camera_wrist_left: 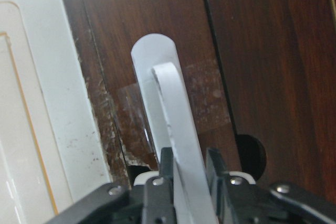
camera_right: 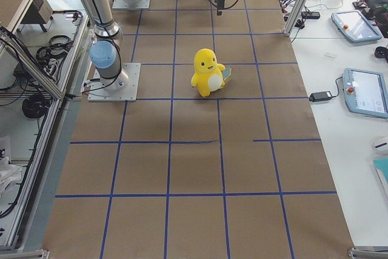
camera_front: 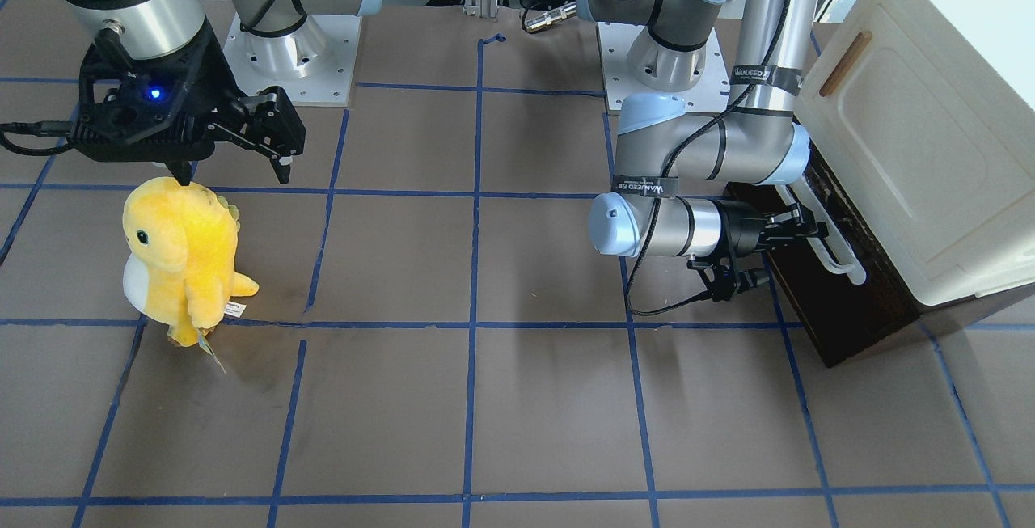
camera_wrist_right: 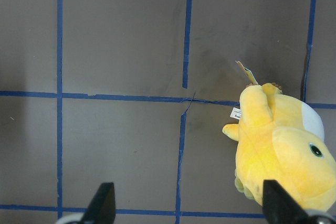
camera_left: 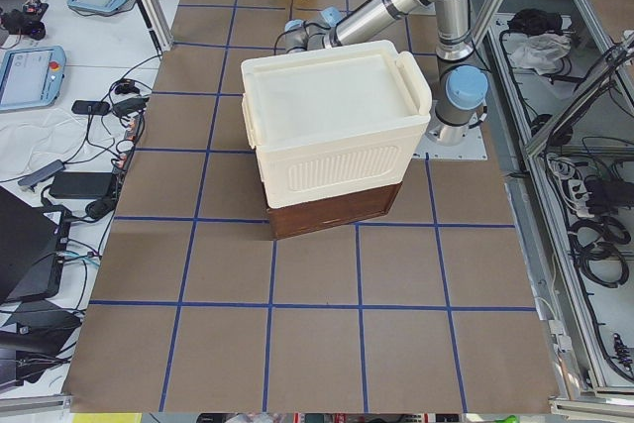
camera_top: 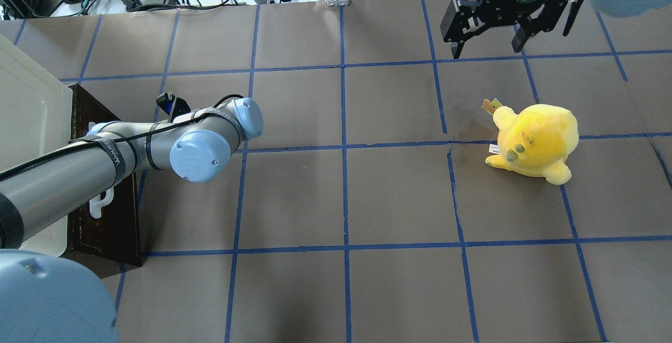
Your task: Pull drawer sideways
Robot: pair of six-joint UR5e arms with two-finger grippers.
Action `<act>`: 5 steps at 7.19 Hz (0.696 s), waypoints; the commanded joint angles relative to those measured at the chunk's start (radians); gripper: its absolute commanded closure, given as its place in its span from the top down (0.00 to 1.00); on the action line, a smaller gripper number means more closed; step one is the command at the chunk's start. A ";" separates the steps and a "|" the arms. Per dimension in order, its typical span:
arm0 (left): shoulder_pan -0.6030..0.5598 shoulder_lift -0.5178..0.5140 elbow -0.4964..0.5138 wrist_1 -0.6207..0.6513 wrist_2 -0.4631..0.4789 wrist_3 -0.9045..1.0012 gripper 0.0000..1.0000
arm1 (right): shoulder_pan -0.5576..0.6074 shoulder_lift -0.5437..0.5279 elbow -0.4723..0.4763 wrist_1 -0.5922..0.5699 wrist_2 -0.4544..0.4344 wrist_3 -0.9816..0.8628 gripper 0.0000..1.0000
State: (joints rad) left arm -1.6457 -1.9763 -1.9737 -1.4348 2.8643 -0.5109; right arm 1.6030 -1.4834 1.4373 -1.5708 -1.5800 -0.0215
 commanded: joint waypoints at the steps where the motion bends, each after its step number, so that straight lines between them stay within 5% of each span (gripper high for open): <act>1: -0.002 0.000 0.001 0.001 0.001 0.008 0.33 | 0.000 0.000 0.000 0.000 0.000 0.000 1.00; 5: -0.045 -0.003 0.003 0.005 -0.003 0.002 0.33 | 0.000 0.000 0.000 0.000 0.000 0.000 1.00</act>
State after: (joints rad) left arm -1.6666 -1.9775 -1.9722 -1.4315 2.8629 -0.5082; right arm 1.6030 -1.4834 1.4373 -1.5708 -1.5800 -0.0219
